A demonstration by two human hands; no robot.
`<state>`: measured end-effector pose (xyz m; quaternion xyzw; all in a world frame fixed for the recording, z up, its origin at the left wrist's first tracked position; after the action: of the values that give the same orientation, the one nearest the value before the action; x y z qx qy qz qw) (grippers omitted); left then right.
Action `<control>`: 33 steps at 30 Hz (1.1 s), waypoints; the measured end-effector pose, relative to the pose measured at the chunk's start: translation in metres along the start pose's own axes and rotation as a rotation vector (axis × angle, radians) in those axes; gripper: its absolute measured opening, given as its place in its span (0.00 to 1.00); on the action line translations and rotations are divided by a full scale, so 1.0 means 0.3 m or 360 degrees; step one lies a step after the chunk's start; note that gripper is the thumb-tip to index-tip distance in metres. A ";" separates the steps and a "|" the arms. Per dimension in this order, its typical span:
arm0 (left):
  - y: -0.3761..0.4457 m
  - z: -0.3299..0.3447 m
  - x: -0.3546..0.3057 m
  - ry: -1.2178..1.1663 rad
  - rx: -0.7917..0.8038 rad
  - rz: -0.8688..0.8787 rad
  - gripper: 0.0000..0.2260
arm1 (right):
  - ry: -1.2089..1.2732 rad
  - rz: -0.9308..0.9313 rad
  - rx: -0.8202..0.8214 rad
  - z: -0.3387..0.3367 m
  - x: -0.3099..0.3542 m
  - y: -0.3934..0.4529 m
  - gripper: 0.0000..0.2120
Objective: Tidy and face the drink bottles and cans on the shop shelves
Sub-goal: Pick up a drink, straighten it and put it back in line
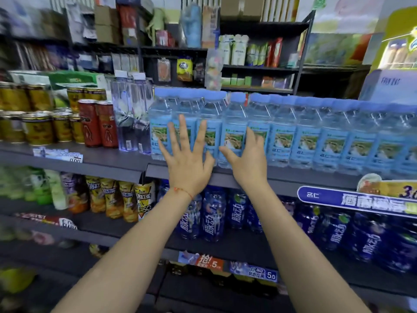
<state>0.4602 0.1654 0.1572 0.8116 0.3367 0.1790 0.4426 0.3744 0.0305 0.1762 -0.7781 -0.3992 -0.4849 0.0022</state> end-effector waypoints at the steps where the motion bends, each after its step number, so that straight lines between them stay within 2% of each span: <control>1: 0.001 0.001 -0.002 0.0004 0.0023 -0.0007 0.31 | -0.0020 -0.0002 -0.0004 0.000 -0.003 -0.007 0.41; 8: 0.003 -0.009 -0.003 -0.0020 0.0172 -0.0012 0.31 | 0.0113 0.0011 -0.0093 -0.020 -0.005 -0.077 0.32; 11: -0.023 -0.038 0.009 -0.0111 0.0332 0.0096 0.32 | 0.0208 0.0011 -0.0237 -0.048 0.014 -0.129 0.20; 13: -0.057 -0.090 0.043 -0.0319 0.0376 0.0139 0.26 | 0.0242 -0.0008 -0.0272 -0.038 0.057 -0.175 0.10; 15: -0.106 -0.164 0.124 -0.0559 0.0312 0.0070 0.18 | 0.0289 -0.0056 -0.0176 0.022 0.128 -0.231 0.07; 17: -0.167 -0.230 0.249 -0.0684 0.0281 -0.0070 0.13 | 0.0303 -0.0110 -0.0029 0.118 0.214 -0.303 0.07; 19: -0.238 -0.287 0.388 -0.0666 0.0356 -0.0158 0.10 | 0.0310 -0.0163 0.0102 0.234 0.305 -0.387 0.06; 24: -0.463 -0.380 0.843 -0.0636 0.0705 -0.0309 0.10 | 0.0326 -0.0137 0.0386 0.623 0.522 -0.618 0.07; 30: -0.819 -0.488 1.420 -0.0812 0.0790 -0.0648 0.13 | 0.0257 -0.0159 0.0705 1.146 0.742 -0.925 0.09; 33: -0.965 -0.487 1.604 -0.0894 0.0966 -0.0696 0.12 | 0.0229 -0.0125 0.0806 1.345 0.814 -1.025 0.10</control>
<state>0.6031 0.7025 -0.0097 0.8314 0.4042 -0.2516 0.2866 0.5379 0.5490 0.0291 -0.7003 -0.5365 -0.4233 0.2065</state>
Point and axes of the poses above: each hand's wrist, its own y-axis towards the middle knuckle, its own z-axis out of the palm, x = y × z, the point moved 9 cm from there along y, towards the middle knuckle, and after that the axes turned 11 degrees about z, right-handed, at the moved point
